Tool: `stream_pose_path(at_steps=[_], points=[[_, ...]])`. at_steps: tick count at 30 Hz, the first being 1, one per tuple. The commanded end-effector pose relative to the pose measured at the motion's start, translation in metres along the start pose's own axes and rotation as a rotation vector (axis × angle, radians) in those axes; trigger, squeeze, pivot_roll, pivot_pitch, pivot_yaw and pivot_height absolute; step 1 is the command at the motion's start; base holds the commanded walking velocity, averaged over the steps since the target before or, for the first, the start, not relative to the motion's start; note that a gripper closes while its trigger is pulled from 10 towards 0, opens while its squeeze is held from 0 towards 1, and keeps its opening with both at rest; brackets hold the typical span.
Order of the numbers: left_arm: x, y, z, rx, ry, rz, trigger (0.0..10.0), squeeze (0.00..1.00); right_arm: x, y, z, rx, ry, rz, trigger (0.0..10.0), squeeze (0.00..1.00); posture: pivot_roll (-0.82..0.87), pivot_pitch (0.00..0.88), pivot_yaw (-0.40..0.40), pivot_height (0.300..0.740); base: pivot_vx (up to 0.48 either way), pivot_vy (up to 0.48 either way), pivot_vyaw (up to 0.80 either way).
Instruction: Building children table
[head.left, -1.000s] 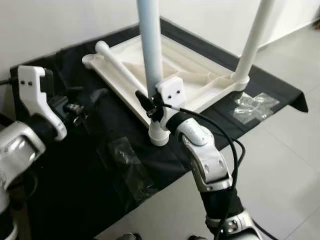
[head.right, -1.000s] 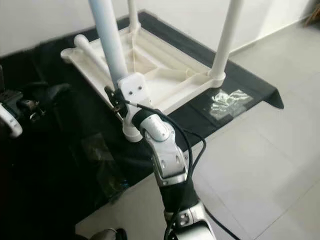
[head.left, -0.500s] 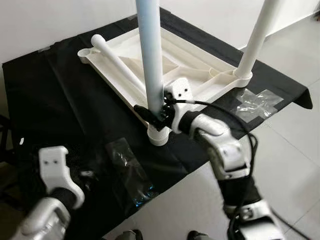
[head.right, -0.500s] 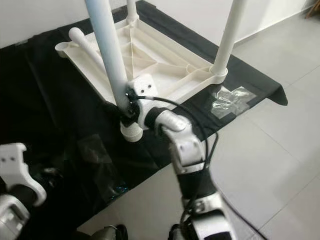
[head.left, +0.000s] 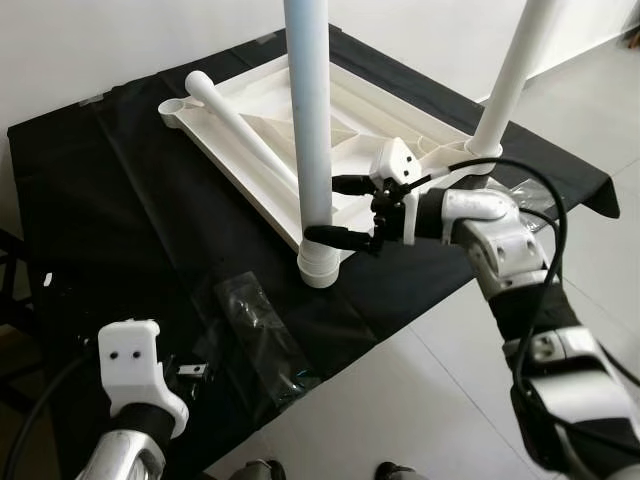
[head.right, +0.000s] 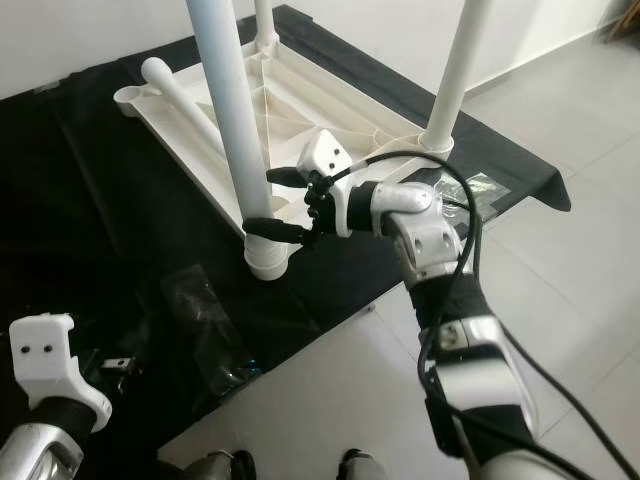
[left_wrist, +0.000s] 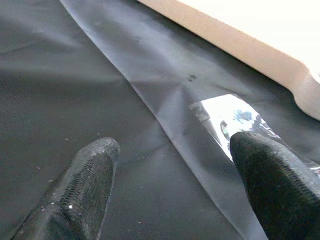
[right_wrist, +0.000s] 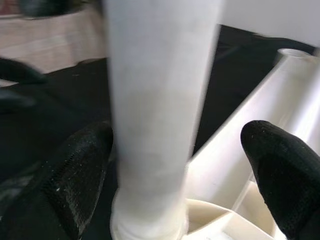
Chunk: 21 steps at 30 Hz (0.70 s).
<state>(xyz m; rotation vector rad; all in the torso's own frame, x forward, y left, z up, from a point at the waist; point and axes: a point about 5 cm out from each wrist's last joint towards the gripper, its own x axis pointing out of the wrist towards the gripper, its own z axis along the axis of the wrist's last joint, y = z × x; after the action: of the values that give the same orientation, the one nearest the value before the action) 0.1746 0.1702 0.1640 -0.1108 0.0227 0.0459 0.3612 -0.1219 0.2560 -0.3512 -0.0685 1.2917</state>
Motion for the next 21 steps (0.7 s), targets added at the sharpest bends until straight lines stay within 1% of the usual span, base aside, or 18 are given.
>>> stream_pose_path(at_steps=[1,4,5,9,14,16,18,21], points=[[-0.003,-0.002,-0.001,0.012,-0.007,0.006,10.0,0.00,0.001,0.000,0.002,-0.017,-0.011,0.061,6.7,0.00,0.13,0.219,0.021,0.740,0.000,0.000,0.00],[-0.005,-0.004,0.001,0.019,-0.020,-0.002,10.0,0.00,0.001,-0.003,0.003,-0.027,-0.012,0.090,6.7,0.00,0.13,0.223,0.019,0.740,0.000,0.000,0.00],[-0.006,-0.005,0.001,0.025,-0.024,-0.008,10.0,0.00,0.002,-0.003,0.005,-0.027,-0.022,0.106,0.0,0.00,0.12,0.230,0.015,0.740,0.000,0.000,0.00],[-0.010,-0.007,-0.001,0.018,-0.035,-0.016,10.0,0.00,0.009,-0.005,0.005,-0.013,-0.067,0.150,0.0,0.00,0.12,0.233,0.017,0.740,0.000,0.000,0.00],[-0.010,-0.008,-0.002,0.014,-0.043,-0.014,10.0,0.00,0.010,-0.005,0.003,-0.013,-0.077,0.176,0.0,0.00,0.12,0.232,0.018,0.740,0.000,0.000,0.00],[-0.009,-0.009,-0.004,-0.008,-0.048,-0.026,10.0,0.00,0.011,-0.004,0.001,-0.007,-0.088,0.181,0.0,0.00,0.11,0.232,0.020,0.740,0.000,0.000,0.00],[-0.007,-0.009,-0.006,-0.013,-0.051,-0.035,10.0,0.00,0.011,-0.003,-0.001,-0.002,-0.098,0.175,0.0,0.00,0.10,0.231,0.020,0.740,0.000,0.000,0.00],[-0.004,-0.009,-0.007,-0.018,-0.057,-0.060,10.0,0.00,0.011,-0.003,-0.004,0.003,-0.116,0.126,0.0,0.00,0.09,0.230,0.021,0.740,0.000,0.000,0.00]])
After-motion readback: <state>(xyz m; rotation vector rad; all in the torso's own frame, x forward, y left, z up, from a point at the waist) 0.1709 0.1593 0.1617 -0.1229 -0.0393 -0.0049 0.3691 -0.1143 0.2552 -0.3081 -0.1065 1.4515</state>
